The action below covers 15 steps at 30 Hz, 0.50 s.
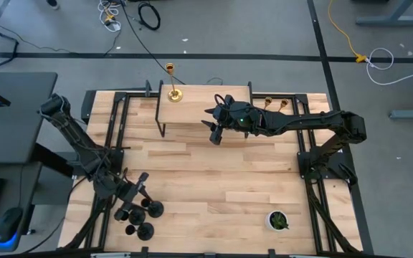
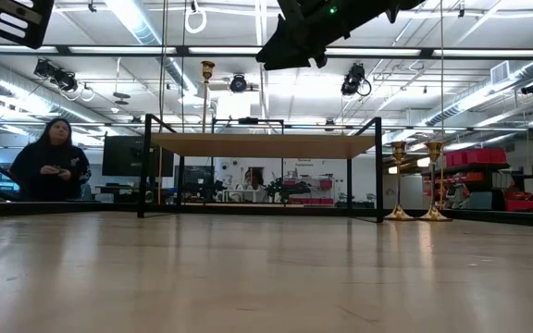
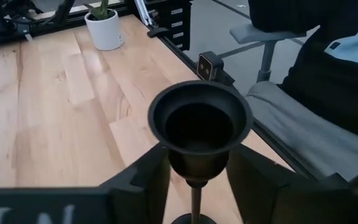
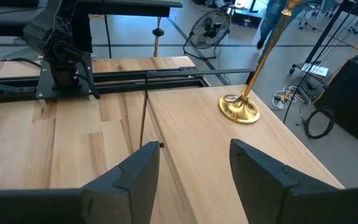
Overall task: Pick & Place candle stick holders
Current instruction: Put the top right black candle holder on the shelf
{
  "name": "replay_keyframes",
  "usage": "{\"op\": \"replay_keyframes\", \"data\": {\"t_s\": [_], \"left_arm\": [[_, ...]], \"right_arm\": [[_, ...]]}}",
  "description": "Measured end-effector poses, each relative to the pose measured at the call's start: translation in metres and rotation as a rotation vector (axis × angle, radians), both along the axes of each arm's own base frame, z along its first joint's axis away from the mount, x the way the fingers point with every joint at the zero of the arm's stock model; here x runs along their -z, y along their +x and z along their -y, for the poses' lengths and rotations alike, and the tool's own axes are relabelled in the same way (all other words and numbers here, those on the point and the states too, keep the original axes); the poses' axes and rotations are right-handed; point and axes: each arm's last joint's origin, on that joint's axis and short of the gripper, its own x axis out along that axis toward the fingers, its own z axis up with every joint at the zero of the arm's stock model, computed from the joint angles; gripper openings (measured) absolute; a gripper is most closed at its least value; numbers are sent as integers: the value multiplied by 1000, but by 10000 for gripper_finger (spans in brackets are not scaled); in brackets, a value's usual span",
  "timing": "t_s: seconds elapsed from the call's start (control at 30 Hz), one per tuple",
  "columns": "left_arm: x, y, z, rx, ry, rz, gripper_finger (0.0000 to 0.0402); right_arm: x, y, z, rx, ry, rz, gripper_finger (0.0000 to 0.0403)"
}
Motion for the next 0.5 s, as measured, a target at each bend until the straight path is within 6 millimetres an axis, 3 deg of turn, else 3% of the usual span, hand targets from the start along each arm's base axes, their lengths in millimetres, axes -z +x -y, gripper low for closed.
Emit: {"op": "replay_keyframes", "data": {"t_s": [0.3,0.5], "left_arm": [[0,0,0,26,28,8,36],[0,0,0,10,35,15,35]], "right_arm": [[0,0,0,0,0,0,197],[0,0,0,1,-1,0,197]]}}
